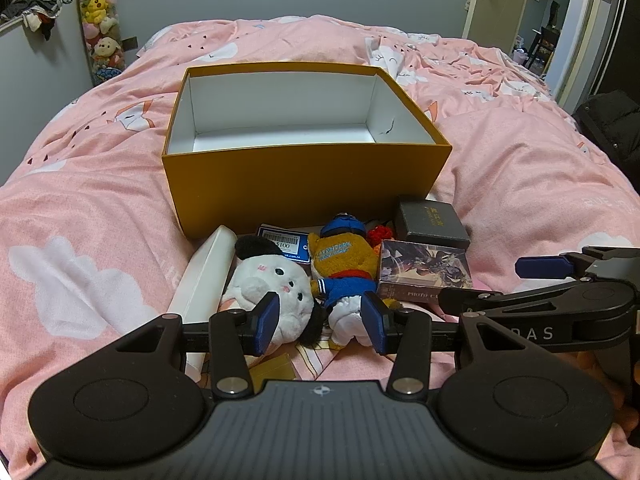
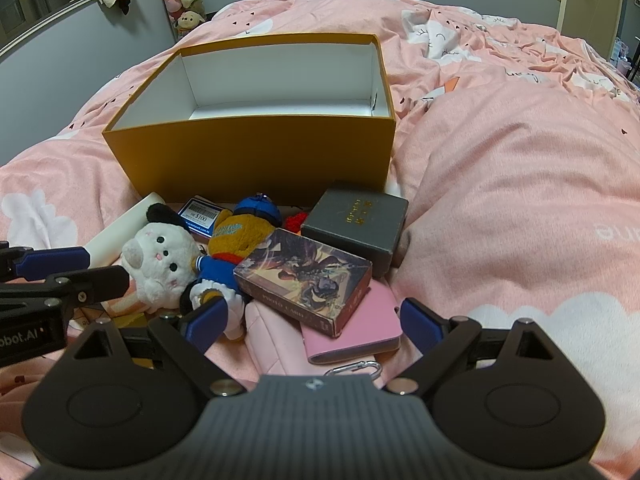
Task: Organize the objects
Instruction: 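Reach the left gripper to the white cylindrical tube and grasp it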
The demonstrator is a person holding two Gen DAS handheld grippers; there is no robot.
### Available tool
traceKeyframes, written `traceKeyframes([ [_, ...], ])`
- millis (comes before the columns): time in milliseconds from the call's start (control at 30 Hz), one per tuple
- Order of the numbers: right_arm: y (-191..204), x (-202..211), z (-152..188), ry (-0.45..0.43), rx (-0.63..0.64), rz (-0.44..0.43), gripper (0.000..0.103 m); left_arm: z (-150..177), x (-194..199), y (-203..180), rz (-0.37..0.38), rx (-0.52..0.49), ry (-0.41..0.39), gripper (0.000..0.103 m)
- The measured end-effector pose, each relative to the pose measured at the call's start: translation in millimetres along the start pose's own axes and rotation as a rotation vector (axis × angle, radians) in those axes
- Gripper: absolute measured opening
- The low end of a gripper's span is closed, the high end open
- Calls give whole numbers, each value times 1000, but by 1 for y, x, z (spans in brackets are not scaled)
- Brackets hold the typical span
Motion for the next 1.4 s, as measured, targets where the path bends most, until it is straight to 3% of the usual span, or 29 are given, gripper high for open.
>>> traceKeyframes([
  [167,8,7,0,-32,21,-37,88,2,9,23,22,67,0,33],
  [267,16,6,0,-12,44,-69,73,3,13,40,12,85,5,26],
  [467,42,5,-1,19,114,-145,49,7,10,63,-2,110,40,25],
  [600,60,-3,-6,52,140,-204,32,9,3,70,-32,73,62,25],
  [767,79,-20,-6,98,187,-230,32,10,-15,74,-56,12,118,35],
  [933,97,-38,-9,147,206,-256,31,3,-32,76,-57,-7,160,36],
  [1167,112,-63,-17,181,223,-265,31,2,-65,80,-53,-40,281,36],
  [1400,121,-85,-15,239,217,-300,31,0,-87,79,-86,-132,352,39],
])
Point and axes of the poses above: each gripper's, at about its wrist camera, not at the fingertips, and x roughly against the way its jaws point, y to its left, z to its underside, the point moved 9 cm from there along -x, roughly the way its jaws point, and after that the axes turned 8 degrees about -x, right-handed, at the moved point
